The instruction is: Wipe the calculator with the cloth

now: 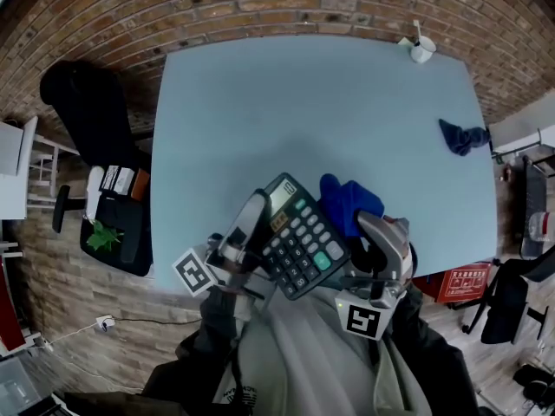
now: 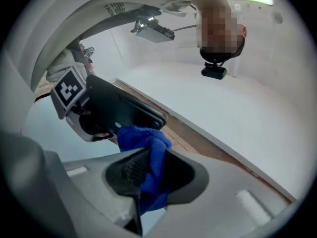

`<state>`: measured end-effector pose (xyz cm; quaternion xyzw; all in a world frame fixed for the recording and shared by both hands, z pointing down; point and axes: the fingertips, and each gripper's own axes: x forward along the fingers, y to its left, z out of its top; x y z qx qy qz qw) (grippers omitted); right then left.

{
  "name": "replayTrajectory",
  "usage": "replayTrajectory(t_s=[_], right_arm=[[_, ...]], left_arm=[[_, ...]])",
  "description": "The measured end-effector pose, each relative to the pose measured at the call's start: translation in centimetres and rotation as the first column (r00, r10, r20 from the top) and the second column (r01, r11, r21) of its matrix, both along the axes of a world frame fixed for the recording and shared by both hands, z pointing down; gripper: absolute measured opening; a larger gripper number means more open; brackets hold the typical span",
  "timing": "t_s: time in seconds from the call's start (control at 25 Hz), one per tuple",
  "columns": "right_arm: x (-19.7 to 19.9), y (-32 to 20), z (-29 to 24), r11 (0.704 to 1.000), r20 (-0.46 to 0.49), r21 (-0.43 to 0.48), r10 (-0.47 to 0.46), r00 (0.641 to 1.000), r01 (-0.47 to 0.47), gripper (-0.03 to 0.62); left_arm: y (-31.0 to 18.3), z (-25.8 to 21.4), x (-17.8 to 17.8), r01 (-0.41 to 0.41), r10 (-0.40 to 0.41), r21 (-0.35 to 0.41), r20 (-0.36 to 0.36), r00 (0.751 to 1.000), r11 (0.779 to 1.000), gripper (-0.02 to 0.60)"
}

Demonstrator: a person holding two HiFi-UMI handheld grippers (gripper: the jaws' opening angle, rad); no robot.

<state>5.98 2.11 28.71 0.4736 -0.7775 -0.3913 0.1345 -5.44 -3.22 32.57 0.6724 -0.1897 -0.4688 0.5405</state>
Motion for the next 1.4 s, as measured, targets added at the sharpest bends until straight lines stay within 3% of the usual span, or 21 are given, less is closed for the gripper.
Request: replayTrajectory(t_s=[0.24,0.32,0.48,0.64,0.72,0.84,0.92,1.0,1.2,1.4], right_arm=[[-3.6,4.1,4.6,0.984,-0.141,-0.124,-0.149,0.979,0.132,0.097],[-3.6,4.2,4.6,0.975,-0.094,-0.164,-0.169,0.981,0.152,0.097],[-0.1,2.3,2.2,0.959,0.075,-0.259,-0.104,0.992,0.12,0.097],[1.2,2.5,-1.5,0.95,0.163,-0.276,-0.101,0.981,0.144,0.095],[-1.1,3.3,-1.7,0.929,0.118,-0.315,-0.166,0.979,0.196,0.095],[-4.9,4.1,1.7,0.888,-0.084,-0.417,-0.25,0.965,0.194,0.095],[-5.7,3.5,4.3,0.873,-0.216,-0.47,-0.257,0.942,0.131,0.095],[-5.5,2.0,5.4,0.864,-0.25,-0.497,-0.235,0.939,0.084,0.095],[-3.5,-2.2,5.2,0.842,-0.197,-0.54,-0.113,0.974,-0.012,0.095],[-7.3,-0.2,5.3,0.862,-0.278,-0.504,-0.22,0.935,0.053,0.095]], left_arm=[[-0.4,0.6,0.0,0.018,-0.018,-0.011,0.045,0.999,1.0,0.041],[-0.5,1.1,-0.5,0.037,-0.036,-0.011,0.084,0.996,0.999,0.041],[-0.9,1.9,-2.4,0.106,-0.103,-0.012,0.137,0.985,0.994,0.041],[-1.2,2.3,-3.5,0.159,-0.155,0.0,0.203,0.967,0.987,0.041],[-1.1,2.6,-3.4,0.166,-0.163,0.012,0.272,0.948,0.986,0.041],[-0.7,2.4,-2.3,0.161,-0.165,0.042,0.354,0.92,0.986,0.043],[-0.5,2.4,-1.9,0.165,-0.184,0.081,0.469,0.864,0.983,0.045],[-0.2,2.6,-2.0,0.162,-0.193,0.106,0.544,0.816,0.981,0.049],[0.1,2.2,-2.1,0.163,-0.208,0.13,0.557,0.804,0.978,0.054],[0.4,2.5,-0.9,0.119,-0.18,0.141,0.59,0.787,0.983,0.052]])
